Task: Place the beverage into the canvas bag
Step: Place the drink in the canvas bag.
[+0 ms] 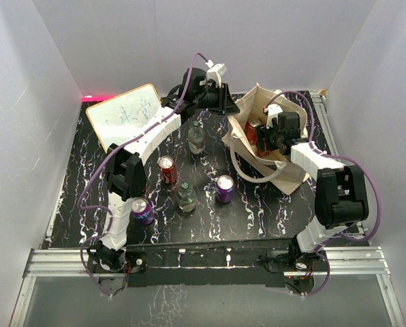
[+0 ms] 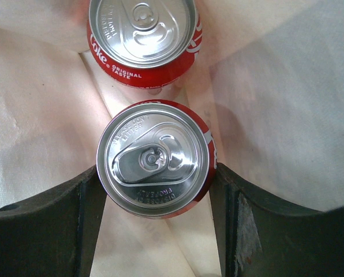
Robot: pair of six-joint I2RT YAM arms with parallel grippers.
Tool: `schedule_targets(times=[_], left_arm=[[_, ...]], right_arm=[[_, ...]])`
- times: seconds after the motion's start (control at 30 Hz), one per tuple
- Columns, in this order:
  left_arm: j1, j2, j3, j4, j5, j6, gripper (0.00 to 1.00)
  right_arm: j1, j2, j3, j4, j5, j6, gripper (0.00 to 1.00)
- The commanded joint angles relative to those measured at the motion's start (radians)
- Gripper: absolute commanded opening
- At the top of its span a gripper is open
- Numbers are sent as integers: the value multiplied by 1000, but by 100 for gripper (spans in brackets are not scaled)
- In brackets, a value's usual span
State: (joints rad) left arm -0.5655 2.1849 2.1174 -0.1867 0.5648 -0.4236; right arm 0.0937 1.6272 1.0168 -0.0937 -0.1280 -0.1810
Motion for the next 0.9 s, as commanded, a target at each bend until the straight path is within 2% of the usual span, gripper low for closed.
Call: schedule_targets(times=[0.0, 0.27, 0.43, 0.57, 0.73, 0.87], left_arm=[[16, -41, 34, 29, 12, 0, 0], [16, -46, 31, 29, 19, 6, 0], [15, -46, 37, 33, 25, 8, 0], [15, -41, 47, 35, 25, 8, 0], [15, -40, 49, 35, 25, 8, 0], [15, -33, 58, 40, 26, 4, 0]], right_arm=[[-19, 31, 20, 153, 55, 11, 27], [-30, 88, 55, 166, 86, 87, 29], [-36, 112, 56, 163, 82, 110, 35], [-46, 145, 50, 118, 63, 108, 45], [-69, 154, 39, 64, 58, 99, 66], [-86, 151, 53, 41, 41, 97, 73]])
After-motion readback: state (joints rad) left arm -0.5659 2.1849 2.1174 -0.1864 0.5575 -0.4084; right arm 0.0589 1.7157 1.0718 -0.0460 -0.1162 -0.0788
